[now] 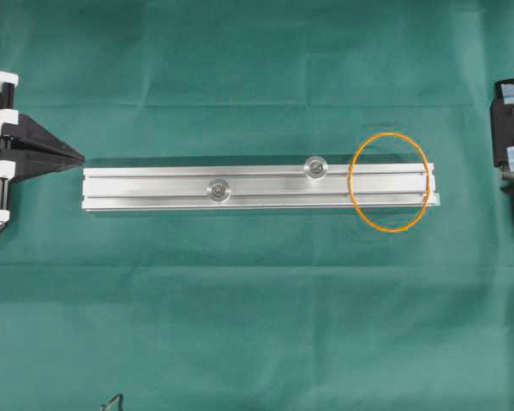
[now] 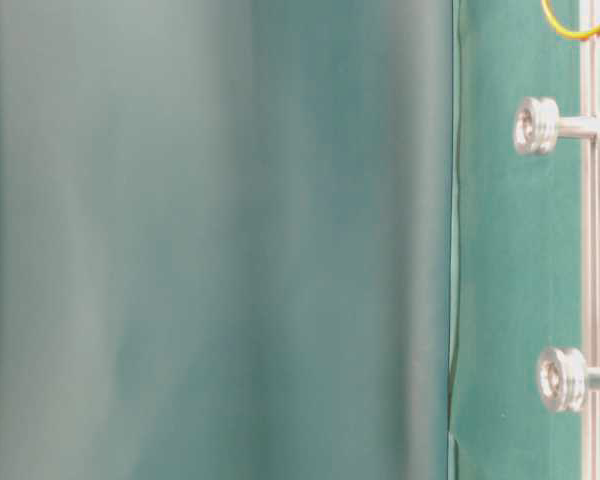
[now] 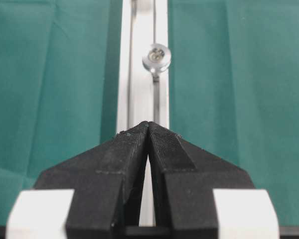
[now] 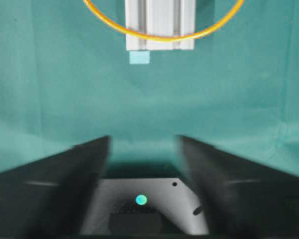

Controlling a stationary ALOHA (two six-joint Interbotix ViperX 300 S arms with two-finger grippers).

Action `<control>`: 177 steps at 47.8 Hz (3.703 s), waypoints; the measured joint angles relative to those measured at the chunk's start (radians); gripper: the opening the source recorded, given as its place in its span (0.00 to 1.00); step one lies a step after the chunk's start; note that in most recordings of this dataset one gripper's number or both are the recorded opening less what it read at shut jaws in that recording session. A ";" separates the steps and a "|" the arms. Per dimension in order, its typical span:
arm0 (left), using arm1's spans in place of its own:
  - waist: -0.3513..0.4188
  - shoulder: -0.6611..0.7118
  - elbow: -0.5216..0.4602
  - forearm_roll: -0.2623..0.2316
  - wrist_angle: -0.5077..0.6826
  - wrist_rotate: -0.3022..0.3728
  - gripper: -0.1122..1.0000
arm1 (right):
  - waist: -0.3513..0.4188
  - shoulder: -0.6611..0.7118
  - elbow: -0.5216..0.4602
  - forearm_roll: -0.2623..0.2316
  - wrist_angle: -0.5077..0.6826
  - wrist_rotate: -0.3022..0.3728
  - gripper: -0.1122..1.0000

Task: Hook the rubber onto the shaft.
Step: 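Move the right gripper over the orange rubber band at the rail's right end, then lower the open right gripper and close it on the band's near edge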

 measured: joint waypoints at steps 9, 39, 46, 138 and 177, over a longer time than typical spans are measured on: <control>-0.002 0.000 0.000 0.000 0.003 0.000 0.10 | 0.000 0.002 0.000 -0.008 0.000 -0.002 0.98; -0.002 0.000 0.000 0.000 0.005 0.000 0.10 | 0.000 0.031 -0.009 -0.008 -0.006 -0.002 0.97; -0.002 0.000 0.000 0.000 0.005 0.000 0.10 | 0.000 0.078 -0.040 -0.008 -0.034 -0.002 0.97; -0.002 0.002 0.000 0.000 0.008 0.000 0.10 | 0.011 0.416 -0.273 0.012 -0.173 0.002 0.97; -0.002 0.002 0.000 -0.002 0.006 0.000 0.10 | 0.084 0.485 -0.120 0.084 -0.425 0.054 0.97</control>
